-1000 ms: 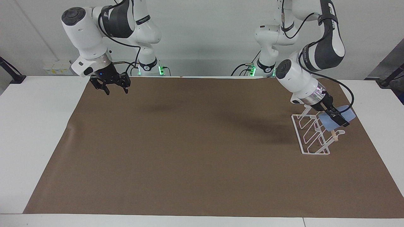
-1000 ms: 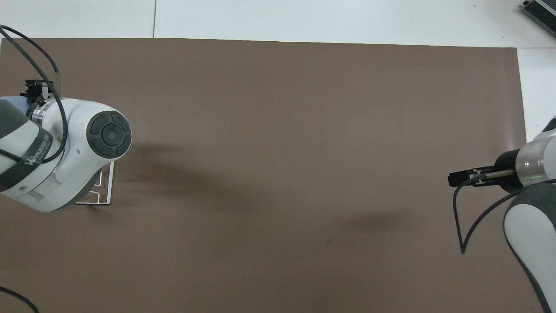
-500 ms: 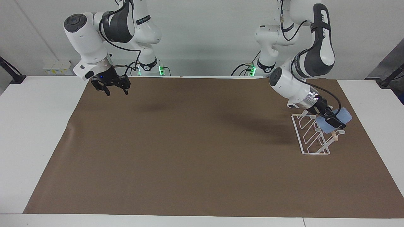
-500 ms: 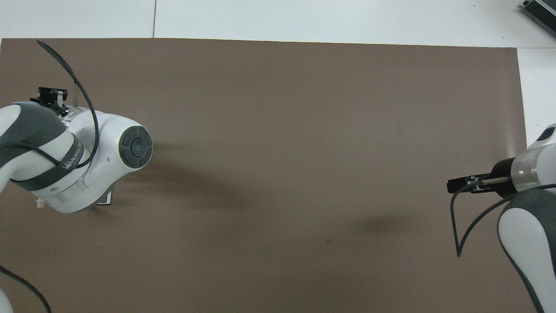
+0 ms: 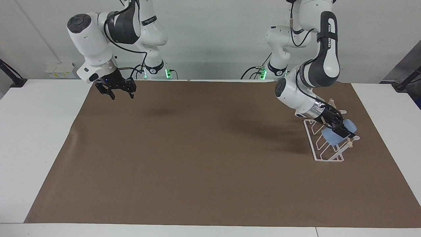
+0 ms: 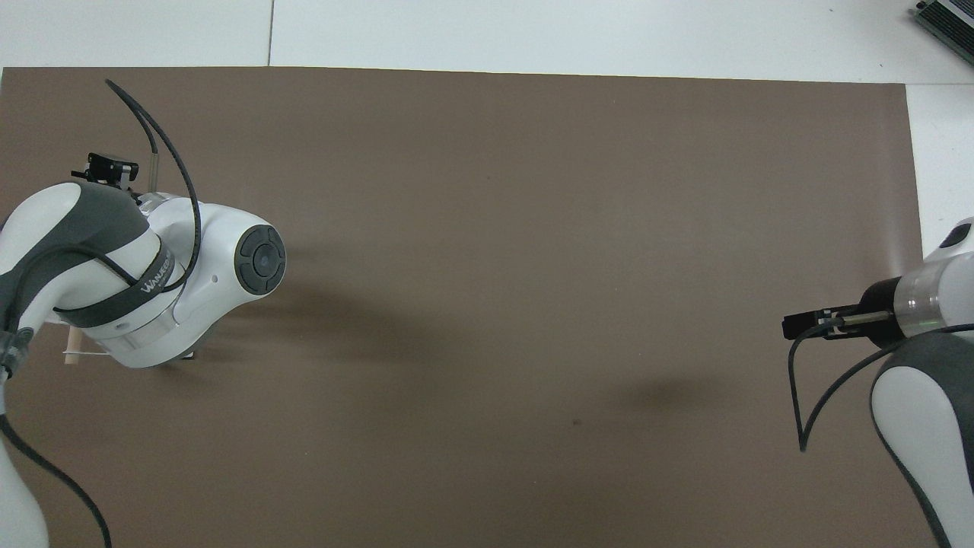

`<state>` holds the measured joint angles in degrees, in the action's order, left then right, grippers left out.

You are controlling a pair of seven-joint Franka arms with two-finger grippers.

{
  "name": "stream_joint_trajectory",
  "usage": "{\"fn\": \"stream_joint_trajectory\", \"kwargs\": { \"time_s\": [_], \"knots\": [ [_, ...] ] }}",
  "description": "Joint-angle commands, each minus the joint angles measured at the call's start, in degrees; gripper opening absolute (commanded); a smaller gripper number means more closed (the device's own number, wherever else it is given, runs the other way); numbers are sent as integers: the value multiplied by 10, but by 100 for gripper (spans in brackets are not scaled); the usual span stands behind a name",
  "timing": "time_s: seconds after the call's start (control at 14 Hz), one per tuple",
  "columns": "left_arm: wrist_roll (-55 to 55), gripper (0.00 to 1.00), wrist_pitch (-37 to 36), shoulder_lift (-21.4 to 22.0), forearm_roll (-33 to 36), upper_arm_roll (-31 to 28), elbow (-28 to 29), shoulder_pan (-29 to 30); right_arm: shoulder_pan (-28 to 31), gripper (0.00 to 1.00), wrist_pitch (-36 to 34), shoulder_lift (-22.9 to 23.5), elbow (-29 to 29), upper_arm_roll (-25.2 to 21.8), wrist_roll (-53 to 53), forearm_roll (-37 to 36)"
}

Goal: Hang cup on cup holder

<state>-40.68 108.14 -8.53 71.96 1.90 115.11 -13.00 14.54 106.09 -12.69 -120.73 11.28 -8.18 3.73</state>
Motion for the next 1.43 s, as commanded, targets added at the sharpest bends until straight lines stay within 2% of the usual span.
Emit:
{"fn": "stream_joint_trajectory", "kwargs": {
  "time_s": [0.0,0.29,0.57,0.79,1.0,1.21,1.36],
  "knots": [
    [10,100,-7,5,11,-4,5,-4,3,84,7,-17,-16,7,0,-9],
    [17,100,-5,14,-9,-2,-2,-2,3,85,10,-17,-28,7,1,-9],
    [24,100,-23,41,-111,-3,-25,2,3,86,10,-17,-28,7,1,-9],
    [48,100,-107,41,-252,-5,-101,3,2,87,10,-17,-28,7,1,-9],
    [42,100,-113,61,-304,-10,-121,21,2,87,12,-17,-28,7,1,-8],
    [49,100,-118,70,-434,-14,-166,63,3,87,12,-17,-28,7,1,-8],
    [56,100,-137,87,-532,-15,-175,94,3,87,12,-17,-28,7,1,-8]
  ]
}}
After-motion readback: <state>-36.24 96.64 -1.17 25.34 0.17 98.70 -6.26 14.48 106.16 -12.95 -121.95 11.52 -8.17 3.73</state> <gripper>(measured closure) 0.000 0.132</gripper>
